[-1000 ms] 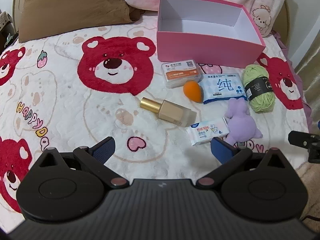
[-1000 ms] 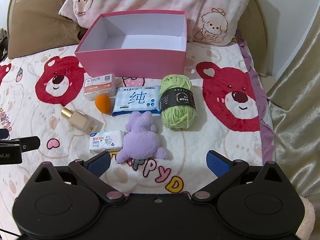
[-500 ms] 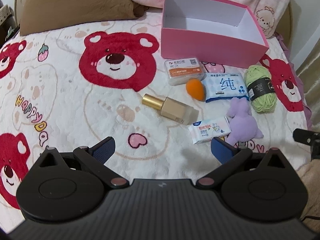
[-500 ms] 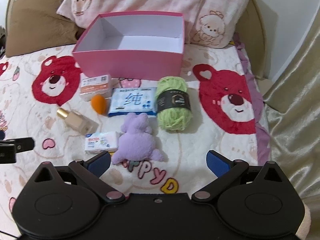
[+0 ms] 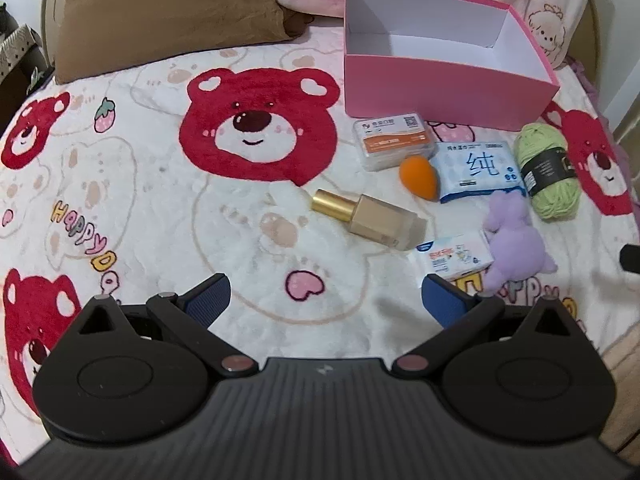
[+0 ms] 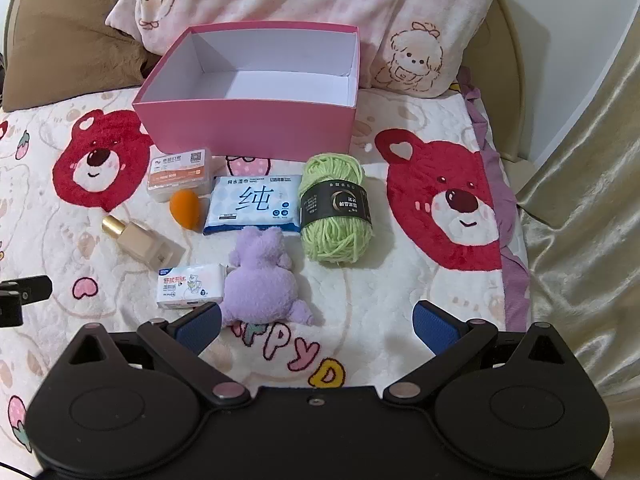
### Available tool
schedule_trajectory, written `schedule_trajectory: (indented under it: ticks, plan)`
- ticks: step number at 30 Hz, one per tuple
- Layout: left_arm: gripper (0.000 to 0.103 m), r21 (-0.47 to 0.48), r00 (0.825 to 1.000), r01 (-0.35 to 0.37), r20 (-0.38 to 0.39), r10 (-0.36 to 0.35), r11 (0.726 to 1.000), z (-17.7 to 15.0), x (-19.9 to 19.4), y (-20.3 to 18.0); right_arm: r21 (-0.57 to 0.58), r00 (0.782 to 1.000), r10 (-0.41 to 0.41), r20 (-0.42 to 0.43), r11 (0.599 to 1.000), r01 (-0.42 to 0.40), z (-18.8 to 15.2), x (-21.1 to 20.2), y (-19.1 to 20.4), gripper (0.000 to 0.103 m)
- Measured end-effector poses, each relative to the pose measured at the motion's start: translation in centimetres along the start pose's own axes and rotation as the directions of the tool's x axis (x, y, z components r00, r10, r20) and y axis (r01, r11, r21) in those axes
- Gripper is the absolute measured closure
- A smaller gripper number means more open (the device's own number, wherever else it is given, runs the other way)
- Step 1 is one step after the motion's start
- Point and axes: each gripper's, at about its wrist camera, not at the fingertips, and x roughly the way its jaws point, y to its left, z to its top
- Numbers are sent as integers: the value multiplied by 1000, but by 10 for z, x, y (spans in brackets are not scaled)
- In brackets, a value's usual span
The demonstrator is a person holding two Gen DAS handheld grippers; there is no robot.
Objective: Organize objects
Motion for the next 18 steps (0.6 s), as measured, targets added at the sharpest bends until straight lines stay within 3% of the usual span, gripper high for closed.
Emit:
schedule_trajectory:
  ticks: [7, 18]
  plan:
    - [0, -10, 1000, 17, 5, -17, 1000, -2, 0, 2, -3, 1000, -7, -4, 1000, 7, -1, 0, 2, 0]
    - [0, -52, 988, 109, 114, -102, 993, 8, -29, 9, -11, 1000, -2, -6, 1000, 2, -1, 0, 5, 0]
